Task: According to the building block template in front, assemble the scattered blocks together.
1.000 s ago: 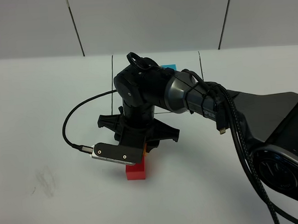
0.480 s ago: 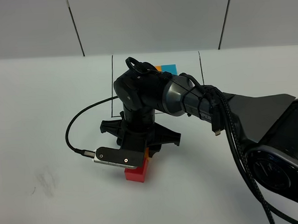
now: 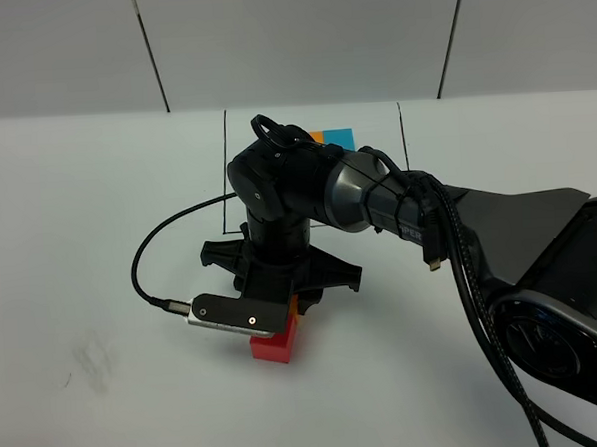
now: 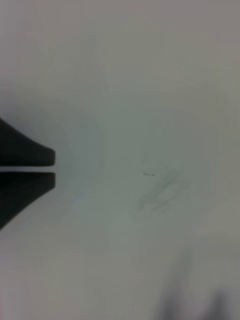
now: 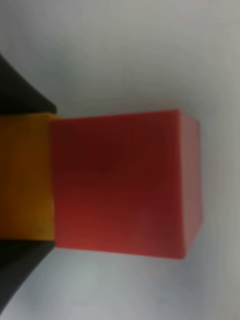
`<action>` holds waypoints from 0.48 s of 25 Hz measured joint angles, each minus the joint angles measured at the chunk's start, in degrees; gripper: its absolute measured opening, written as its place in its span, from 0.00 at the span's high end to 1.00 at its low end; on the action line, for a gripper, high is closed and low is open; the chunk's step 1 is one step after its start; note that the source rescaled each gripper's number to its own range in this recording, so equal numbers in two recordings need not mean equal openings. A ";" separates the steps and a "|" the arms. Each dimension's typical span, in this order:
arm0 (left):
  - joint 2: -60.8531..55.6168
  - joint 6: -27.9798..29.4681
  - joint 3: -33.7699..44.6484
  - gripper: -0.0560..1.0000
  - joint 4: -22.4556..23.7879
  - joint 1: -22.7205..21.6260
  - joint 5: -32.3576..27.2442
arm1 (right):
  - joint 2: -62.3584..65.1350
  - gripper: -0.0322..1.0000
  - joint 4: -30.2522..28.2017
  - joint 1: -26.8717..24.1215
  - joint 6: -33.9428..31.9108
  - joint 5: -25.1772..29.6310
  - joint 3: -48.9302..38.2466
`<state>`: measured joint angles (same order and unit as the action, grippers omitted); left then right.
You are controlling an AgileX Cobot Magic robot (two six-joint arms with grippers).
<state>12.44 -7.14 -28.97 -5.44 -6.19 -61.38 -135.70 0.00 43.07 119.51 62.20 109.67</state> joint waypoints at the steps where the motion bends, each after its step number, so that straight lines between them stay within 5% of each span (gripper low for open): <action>1: 0.00 0.00 0.00 0.94 0.00 0.00 0.00 | 0.00 0.44 0.00 0.00 0.00 0.00 0.00; 12: 0.00 0.00 0.00 0.94 0.00 0.00 0.00 | 0.00 0.44 0.00 0.00 0.00 0.06 0.00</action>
<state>12.44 -7.14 -28.97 -5.44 -6.19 -61.38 -135.70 0.00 43.07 119.51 62.25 109.67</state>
